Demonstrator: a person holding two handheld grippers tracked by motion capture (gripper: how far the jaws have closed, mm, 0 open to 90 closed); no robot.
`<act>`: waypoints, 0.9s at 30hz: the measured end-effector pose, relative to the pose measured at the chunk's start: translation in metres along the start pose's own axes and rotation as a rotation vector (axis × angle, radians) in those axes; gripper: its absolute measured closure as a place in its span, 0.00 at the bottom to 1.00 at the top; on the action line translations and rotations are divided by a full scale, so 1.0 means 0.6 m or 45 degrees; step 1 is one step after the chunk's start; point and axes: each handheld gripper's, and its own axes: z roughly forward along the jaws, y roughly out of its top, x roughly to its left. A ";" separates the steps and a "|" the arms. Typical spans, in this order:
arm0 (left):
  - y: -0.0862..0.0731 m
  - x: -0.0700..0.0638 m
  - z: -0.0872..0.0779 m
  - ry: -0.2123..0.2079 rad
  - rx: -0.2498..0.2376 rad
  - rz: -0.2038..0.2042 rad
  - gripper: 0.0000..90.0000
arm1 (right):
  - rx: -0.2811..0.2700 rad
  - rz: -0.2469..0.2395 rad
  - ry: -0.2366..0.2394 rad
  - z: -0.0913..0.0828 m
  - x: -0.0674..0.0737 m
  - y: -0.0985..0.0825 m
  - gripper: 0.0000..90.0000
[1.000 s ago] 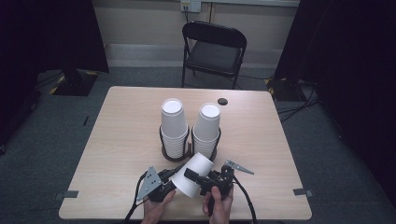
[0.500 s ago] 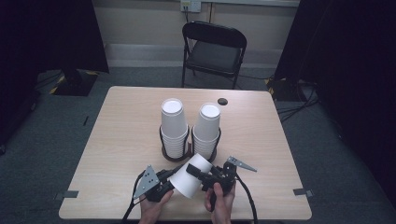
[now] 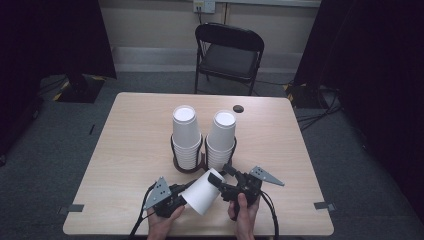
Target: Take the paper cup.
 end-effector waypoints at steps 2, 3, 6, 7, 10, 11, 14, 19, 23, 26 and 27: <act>0.002 0.001 -0.002 -0.006 0.015 0.011 0.96 | -0.003 -0.034 -0.009 -0.002 0.001 0.001 0.13; 0.004 0.003 -0.003 -0.008 0.025 0.023 0.96 | -0.003 -0.051 -0.002 -0.003 0.000 0.002 0.13; 0.008 0.004 -0.004 -0.033 0.052 0.042 0.96 | -0.002 -0.092 0.008 -0.007 -0.001 0.003 0.13; 0.010 0.006 -0.005 -0.040 0.066 0.055 0.96 | -0.005 -0.105 0.001 -0.008 -0.001 0.003 0.13; 0.015 0.009 -0.007 -0.052 0.102 0.063 0.96 | -0.020 -0.109 -0.003 -0.014 -0.007 0.003 0.14; 0.016 0.010 -0.007 -0.058 0.112 0.068 0.96 | -0.023 -0.115 -0.007 -0.015 -0.009 0.003 0.14; 0.019 0.015 -0.010 -0.061 0.130 0.058 0.96 | -0.031 -0.159 0.016 -0.020 -0.012 0.003 0.14; 0.028 0.027 -0.015 -0.047 0.179 0.041 0.96 | -0.061 -0.278 0.004 -0.025 -0.012 0.000 0.14; 0.035 0.036 -0.018 -0.050 0.228 0.022 0.96 | -0.040 -0.383 -0.019 -0.025 -0.007 -0.005 0.14; 0.041 0.042 -0.019 -0.044 0.266 0.016 0.96 | -0.030 -0.442 -0.022 -0.028 -0.002 -0.011 0.14; 0.042 0.043 -0.019 -0.047 0.272 0.017 0.96 | -0.022 -0.457 -0.021 -0.029 -0.001 -0.014 0.14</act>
